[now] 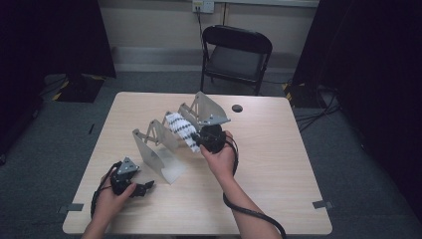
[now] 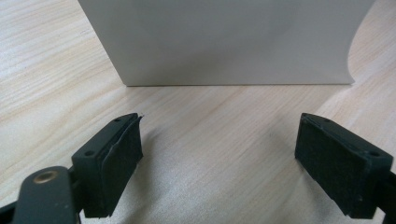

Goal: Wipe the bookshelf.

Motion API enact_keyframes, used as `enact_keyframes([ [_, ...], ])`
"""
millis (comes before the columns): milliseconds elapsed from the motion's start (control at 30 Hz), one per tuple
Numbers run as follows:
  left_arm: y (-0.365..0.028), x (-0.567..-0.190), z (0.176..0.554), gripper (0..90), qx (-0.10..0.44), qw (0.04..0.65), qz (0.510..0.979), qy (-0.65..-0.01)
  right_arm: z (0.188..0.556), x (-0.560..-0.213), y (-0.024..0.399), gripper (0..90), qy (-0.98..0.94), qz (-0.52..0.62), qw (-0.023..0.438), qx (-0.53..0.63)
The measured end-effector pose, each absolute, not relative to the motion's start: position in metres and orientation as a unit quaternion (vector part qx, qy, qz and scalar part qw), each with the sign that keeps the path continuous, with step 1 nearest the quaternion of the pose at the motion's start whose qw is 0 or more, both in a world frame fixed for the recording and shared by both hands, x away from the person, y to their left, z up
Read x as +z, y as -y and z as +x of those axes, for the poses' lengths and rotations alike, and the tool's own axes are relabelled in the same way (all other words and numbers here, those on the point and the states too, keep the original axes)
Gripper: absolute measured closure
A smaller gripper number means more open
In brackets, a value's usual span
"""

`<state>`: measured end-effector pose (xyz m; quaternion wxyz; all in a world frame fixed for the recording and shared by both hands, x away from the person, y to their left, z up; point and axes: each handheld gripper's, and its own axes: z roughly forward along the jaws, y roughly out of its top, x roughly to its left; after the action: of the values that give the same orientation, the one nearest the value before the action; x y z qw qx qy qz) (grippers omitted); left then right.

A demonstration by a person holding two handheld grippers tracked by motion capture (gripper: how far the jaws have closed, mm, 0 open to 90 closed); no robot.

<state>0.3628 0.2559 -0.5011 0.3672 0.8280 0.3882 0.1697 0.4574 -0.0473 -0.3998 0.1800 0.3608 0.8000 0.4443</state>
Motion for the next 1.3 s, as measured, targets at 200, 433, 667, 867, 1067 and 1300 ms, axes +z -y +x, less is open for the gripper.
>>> enact_keyframes([
  [200,-0.256,-0.501,0.363,14.4,0.169,0.367,0.828,-0.388,0.468,-0.401,0.050,78.3,-0.795,0.376,0.190,0.436],
  [433,-0.256,-0.501,0.363,14.5,0.169,0.367,0.828,-0.388,0.470,-0.428,0.049,78.3,-0.802,0.389,0.185,0.414],
  [667,-0.256,-0.501,0.363,14.5,0.169,0.367,0.828,-0.388,0.467,-0.454,0.049,78.2,-0.815,0.393,0.176,0.388],
  [867,-0.256,-0.501,0.363,14.4,0.169,0.367,0.828,-0.388,0.461,-0.472,0.048,75.0,-0.826,0.387,0.161,0.378],
  [1067,-0.256,-0.501,0.363,14.4,0.169,0.368,0.828,-0.388,0.454,-0.478,0.042,49.6,-0.830,0.374,0.139,0.389],
  [1300,-0.256,-0.501,0.363,14.5,0.169,0.368,0.828,-0.387,0.458,-0.484,0.039,42.8,-0.833,0.371,0.147,0.384],
])
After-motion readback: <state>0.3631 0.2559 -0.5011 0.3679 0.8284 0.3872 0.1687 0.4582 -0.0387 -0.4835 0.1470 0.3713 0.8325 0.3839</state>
